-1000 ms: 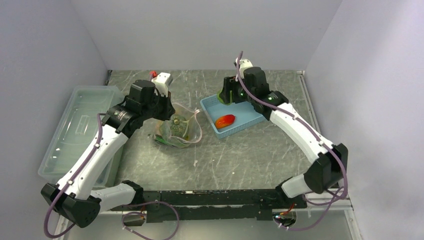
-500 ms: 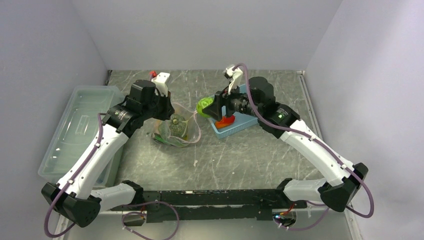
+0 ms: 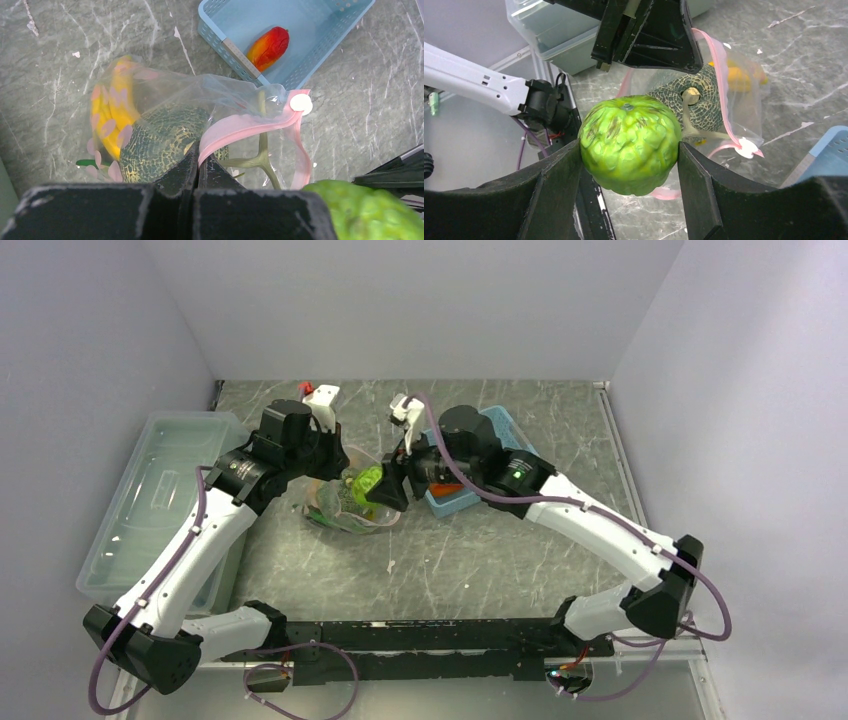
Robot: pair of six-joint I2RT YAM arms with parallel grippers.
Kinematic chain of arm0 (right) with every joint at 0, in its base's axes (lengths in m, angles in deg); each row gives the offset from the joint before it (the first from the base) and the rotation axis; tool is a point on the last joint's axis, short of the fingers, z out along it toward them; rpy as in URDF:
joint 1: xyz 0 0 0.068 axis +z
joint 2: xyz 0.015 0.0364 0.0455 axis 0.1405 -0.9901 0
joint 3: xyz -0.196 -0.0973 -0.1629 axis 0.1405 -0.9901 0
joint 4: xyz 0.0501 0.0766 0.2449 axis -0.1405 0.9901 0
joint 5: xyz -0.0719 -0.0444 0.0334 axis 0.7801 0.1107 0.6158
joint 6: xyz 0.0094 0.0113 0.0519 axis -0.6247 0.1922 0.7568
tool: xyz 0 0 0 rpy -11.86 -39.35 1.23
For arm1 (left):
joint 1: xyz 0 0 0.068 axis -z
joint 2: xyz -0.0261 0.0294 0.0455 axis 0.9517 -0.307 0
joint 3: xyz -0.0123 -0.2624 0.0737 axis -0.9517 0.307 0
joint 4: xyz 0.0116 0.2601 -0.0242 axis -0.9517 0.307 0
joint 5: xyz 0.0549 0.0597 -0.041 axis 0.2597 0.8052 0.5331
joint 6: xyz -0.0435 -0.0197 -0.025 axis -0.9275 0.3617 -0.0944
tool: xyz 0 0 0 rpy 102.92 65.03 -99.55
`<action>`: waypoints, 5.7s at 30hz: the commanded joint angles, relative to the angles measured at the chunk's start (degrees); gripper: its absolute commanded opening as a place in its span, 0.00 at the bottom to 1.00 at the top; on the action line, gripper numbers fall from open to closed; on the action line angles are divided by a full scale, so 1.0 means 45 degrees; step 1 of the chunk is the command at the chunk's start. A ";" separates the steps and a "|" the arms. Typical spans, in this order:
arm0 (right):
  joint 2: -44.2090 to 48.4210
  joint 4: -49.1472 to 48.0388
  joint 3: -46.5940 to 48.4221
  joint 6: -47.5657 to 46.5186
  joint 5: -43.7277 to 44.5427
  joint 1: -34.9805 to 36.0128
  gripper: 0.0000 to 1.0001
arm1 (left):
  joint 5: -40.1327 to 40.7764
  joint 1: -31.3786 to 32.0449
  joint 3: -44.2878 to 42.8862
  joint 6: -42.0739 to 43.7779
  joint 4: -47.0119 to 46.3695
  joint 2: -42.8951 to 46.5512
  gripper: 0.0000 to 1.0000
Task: Place the food in the zip-top bag and seal the zipper
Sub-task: Place the fake fruit in the zipper food storage bag.
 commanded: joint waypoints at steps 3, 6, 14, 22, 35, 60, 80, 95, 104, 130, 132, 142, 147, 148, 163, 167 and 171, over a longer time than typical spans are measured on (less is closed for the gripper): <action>-0.1116 0.0089 0.1019 -0.0273 0.1239 0.0417 0.20 | -0.0217 -0.0073 -0.0017 -0.0089 -0.0659 0.0070 0.00; -0.1743 -0.0030 0.1117 -0.0210 0.1869 0.0528 0.20 | -0.0444 -0.0093 -0.0027 -0.0090 -0.0709 0.0124 0.00; -0.3303 -0.0497 0.1186 0.0173 0.3770 0.0702 0.17 | -0.1379 -0.0103 -0.0058 -0.0038 -0.0806 0.0261 0.00; -0.4025 -0.1065 0.1003 0.0810 0.6012 0.0942 0.15 | -0.2464 -0.0094 0.0012 -0.0067 -0.1039 0.0360 0.00; -0.4846 -0.1500 0.0938 0.1596 0.7762 0.0948 0.13 | -0.4425 -0.0103 0.0137 -0.0147 -0.1517 0.0388 0.00; -0.3261 -0.1555 -0.0308 0.1443 0.6157 0.0943 0.42 | -0.2313 -0.0115 0.0103 -0.0158 -0.1069 0.0111 0.00; -0.1218 -0.1917 -0.1168 0.1203 0.5038 0.0946 0.43 | -0.3063 -0.0132 0.0280 0.0577 -0.1402 0.0562 0.00; -0.1622 -0.4404 -0.1541 0.1914 0.6689 0.0944 0.32 | -0.6553 -0.0132 -0.0416 0.0770 -0.1137 0.0022 0.00; -0.2372 -0.5884 -0.2416 0.2283 0.7503 0.0943 0.30 | -0.8906 -0.0132 -0.0579 0.0359 -0.1669 -0.0194 0.00; -0.3000 -0.5592 -0.2594 0.2503 0.7775 0.0943 0.50 | -1.1525 -0.0137 -0.0270 -0.0209 -0.2785 0.0365 0.00; -0.2949 -0.5463 -0.2588 0.2465 0.7702 0.0943 0.56 | -1.1344 -0.0132 -0.0272 -0.0123 -0.2722 0.0341 0.00; -0.2006 -0.4953 -0.2424 0.2216 0.7071 0.0943 0.73 | -0.9692 -0.0132 -0.0092 0.0363 -0.2062 0.0069 0.00; -0.1406 -0.4347 -0.2450 0.2018 0.7098 0.0943 0.83 | -0.8659 -0.0132 -0.0050 0.0623 -0.1654 -0.0018 0.00; -0.1272 -0.4298 -0.2451 0.1986 0.7102 0.0953 0.85 | -0.8516 -0.0132 -0.0027 0.0642 -0.1615 -0.0038 0.00; 0.0011 -0.2195 -0.1479 0.1408 0.7600 0.0943 0.89 | -0.6725 -0.0698 0.0124 0.0062 -0.1157 -0.0800 0.00; 0.0048 -0.1540 -0.1222 0.1219 0.7918 0.0931 0.89 | -0.6833 -0.1201 0.0230 -0.0297 -0.1308 -0.0875 0.00; 0.0536 -0.1269 -0.1240 0.0954 0.8433 0.0848 0.89 | -0.6767 -0.1520 0.0310 -0.0449 -0.1334 -0.0905 0.00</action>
